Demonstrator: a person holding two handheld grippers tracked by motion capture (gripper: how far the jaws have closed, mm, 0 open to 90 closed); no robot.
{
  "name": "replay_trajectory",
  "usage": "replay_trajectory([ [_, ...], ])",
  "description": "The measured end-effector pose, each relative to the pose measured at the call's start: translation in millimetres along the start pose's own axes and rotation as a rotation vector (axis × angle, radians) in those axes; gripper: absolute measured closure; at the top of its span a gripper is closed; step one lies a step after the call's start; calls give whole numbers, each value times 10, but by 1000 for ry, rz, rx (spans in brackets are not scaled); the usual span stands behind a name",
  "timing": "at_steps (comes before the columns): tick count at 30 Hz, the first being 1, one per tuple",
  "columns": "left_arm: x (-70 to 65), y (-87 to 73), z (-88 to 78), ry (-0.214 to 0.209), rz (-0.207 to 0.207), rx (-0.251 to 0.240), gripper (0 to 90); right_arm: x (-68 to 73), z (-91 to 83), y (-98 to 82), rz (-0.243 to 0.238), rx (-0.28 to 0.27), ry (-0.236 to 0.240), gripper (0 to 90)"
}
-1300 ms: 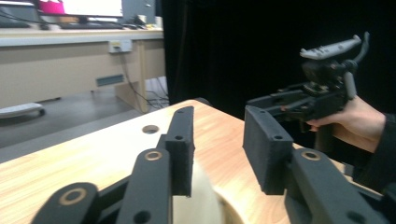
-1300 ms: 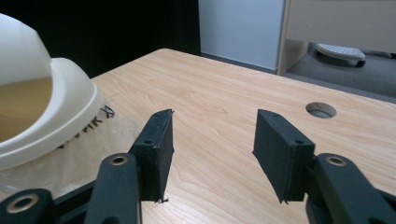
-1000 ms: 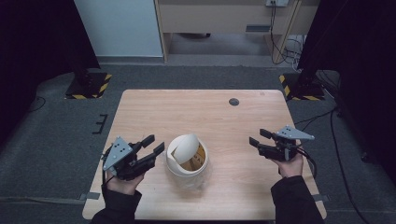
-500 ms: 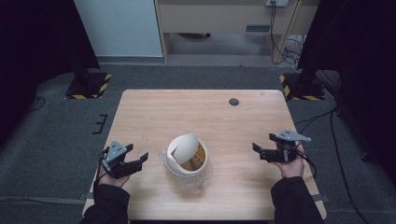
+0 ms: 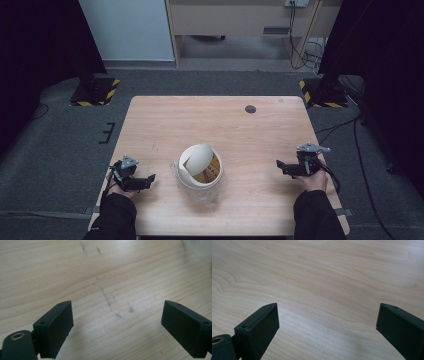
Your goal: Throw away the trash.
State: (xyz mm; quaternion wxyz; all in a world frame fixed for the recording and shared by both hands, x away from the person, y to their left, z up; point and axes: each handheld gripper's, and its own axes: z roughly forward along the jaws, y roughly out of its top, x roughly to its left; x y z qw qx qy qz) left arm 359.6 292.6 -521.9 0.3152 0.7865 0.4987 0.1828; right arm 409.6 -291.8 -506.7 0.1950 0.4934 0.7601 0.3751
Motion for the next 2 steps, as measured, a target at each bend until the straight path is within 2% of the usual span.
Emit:
replay_trajectory([
  [2,-10,-12,24,-4,13,22,93,-26,20,-31,3,28,-10,42],
])
